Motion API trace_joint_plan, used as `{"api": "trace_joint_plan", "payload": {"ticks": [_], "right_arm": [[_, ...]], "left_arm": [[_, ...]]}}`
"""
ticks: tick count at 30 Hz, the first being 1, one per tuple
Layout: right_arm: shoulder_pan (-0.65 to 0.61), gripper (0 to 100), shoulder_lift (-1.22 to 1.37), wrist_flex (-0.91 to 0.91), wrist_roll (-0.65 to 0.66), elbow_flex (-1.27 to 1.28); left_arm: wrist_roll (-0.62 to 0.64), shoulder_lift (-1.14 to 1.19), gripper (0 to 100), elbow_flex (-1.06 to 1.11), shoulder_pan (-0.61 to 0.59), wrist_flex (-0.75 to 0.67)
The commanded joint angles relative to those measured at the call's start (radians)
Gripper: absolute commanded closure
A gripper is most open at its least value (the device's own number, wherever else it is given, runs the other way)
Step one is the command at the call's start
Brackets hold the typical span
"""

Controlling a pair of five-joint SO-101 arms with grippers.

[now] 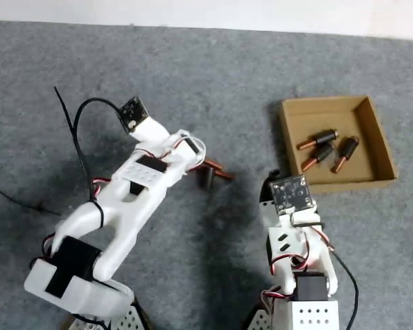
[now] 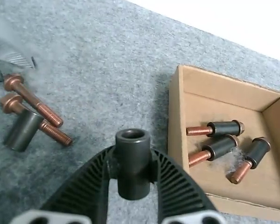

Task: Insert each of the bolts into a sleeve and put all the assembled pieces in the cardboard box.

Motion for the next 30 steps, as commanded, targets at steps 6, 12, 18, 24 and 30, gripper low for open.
{"api": "trace_joint_plan", "payload": {"ticks": [6, 12, 18, 24, 30], "right_arm": [[0.007, 99.3, -0.019, 0.001, 0.012, 0.101], [0.007, 99.3, -0.019, 0.001, 0.012, 0.101], [0.007, 99.3, -0.019, 0.001, 0.012, 0.101], [0.007, 99.3, -0.018, 0.001, 0.012, 0.101], [0.007, 99.3, -0.018, 0.001, 0.014, 0.101]], "left_arm": [[0.014, -0.008, 85, -0.045, -0.008, -0.009], [0.014, -0.007, 85, -0.096, 0.021, 0.143], [0.014, -0.007, 85, -0.101, 0.021, 0.155], [0.014, 0.084, 85, -0.147, 0.018, 0.157], [0.014, 0.202, 85, -0.277, 0.019, 0.259]]}}
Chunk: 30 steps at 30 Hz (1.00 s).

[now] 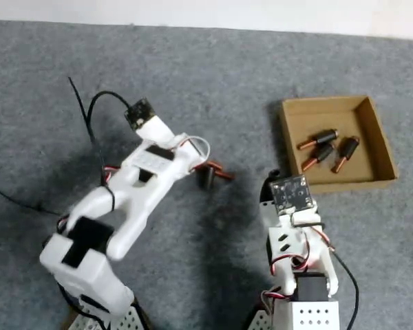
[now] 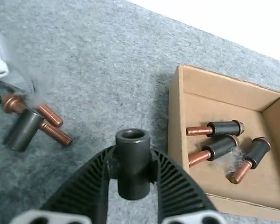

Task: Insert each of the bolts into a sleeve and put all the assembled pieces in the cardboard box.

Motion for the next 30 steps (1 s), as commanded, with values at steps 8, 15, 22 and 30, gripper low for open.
{"api": "trace_joint_plan", "payload": {"ticks": [8, 15, 22, 30], "right_arm": [[0.007, 99.3, -0.018, 0.001, 0.012, 0.101], [0.007, 99.3, -0.018, 0.001, 0.012, 0.101], [0.007, 99.3, -0.018, 0.001, 0.012, 0.101], [0.007, 99.3, -0.018, 0.001, 0.012, 0.101]], "left_arm": [[0.009, 0.085, 85, -0.148, 0.015, 0.097], [0.031, 0.157, 86, -0.236, 0.001, 0.161], [0.037, 0.219, 95, -0.329, -0.002, 0.253], [0.037, 0.220, 100, -0.326, -0.001, 0.253]]}}
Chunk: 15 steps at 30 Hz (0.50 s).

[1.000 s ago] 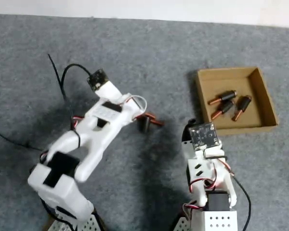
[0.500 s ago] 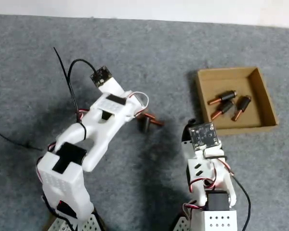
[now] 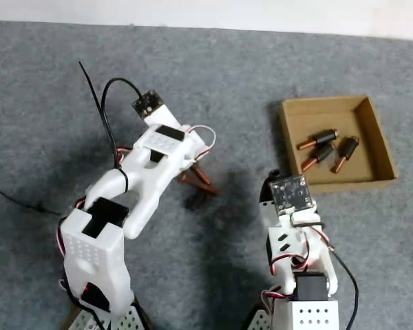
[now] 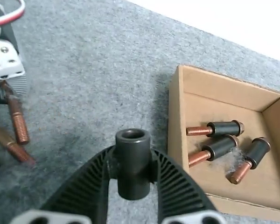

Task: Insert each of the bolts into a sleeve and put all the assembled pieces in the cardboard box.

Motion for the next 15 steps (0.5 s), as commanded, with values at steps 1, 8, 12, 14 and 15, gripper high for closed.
{"api": "trace_joint_plan", "payload": {"ticks": [1, 8, 12, 14, 15], "right_arm": [[0.007, 99.3, -0.018, 0.001, 0.012, 0.101], [0.007, 99.3, -0.018, 0.001, 0.012, 0.101], [0.008, 99.3, -0.018, 0.001, 0.012, 0.101], [0.008, 99.3, -0.018, 0.001, 0.012, 0.101], [0.008, 99.3, -0.018, 0.001, 0.012, 0.101]], "left_arm": [[0.008, -0.002, 99, -0.019, 0.004, 0.018], [0.003, -0.007, 100, -0.027, 0.007, 0.037], [-0.035, -0.090, 100, 0.010, 0.012, 0.034], [-0.054, -0.165, 100, 0.047, 0.030, 0.034], [-0.066, -0.206, 100, 0.074, 0.039, 0.032]]}}
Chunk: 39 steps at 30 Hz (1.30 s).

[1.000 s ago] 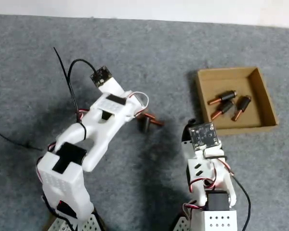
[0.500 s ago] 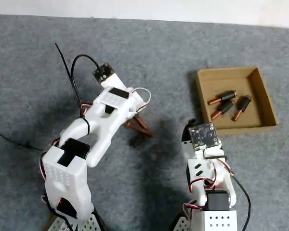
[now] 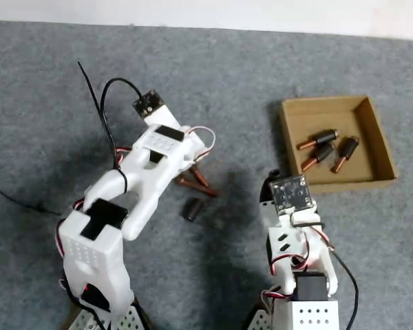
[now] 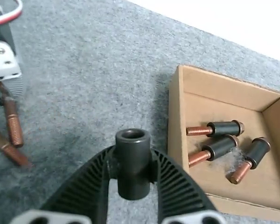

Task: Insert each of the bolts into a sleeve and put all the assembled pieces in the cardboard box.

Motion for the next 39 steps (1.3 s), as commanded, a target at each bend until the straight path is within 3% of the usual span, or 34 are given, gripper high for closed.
{"api": "trace_joint_plan", "payload": {"ticks": [1, 8, 16, 23, 31, 39], "right_arm": [[0.008, 99.3, -0.018, 0.001, 0.012, 0.101], [0.007, 99.3, -0.018, -0.001, 0.012, 0.101], [0.004, 99.3, -0.019, -0.005, 0.006, 0.102], [-0.177, 99.3, -0.019, -0.062, 0.009, 0.108], [-0.226, 99.3, -0.019, -0.110, 0.003, 0.108], [-0.315, 99.3, -0.019, -0.147, 0.009, 0.108]], "left_arm": [[-0.049, -0.209, 100, 0.082, 0.039, 0.015], [-0.199, -0.519, 100, 0.364, 0.065, -0.161], [-0.377, -0.809, 100, 0.740, 0.143, -0.517], [-0.451, -1.023, 100, 0.980, 0.147, -0.787], [-0.451, -1.198, 100, 1.119, 0.147, -0.924], [-0.456, -1.455, 100, 1.242, 0.147, -0.941]]}}
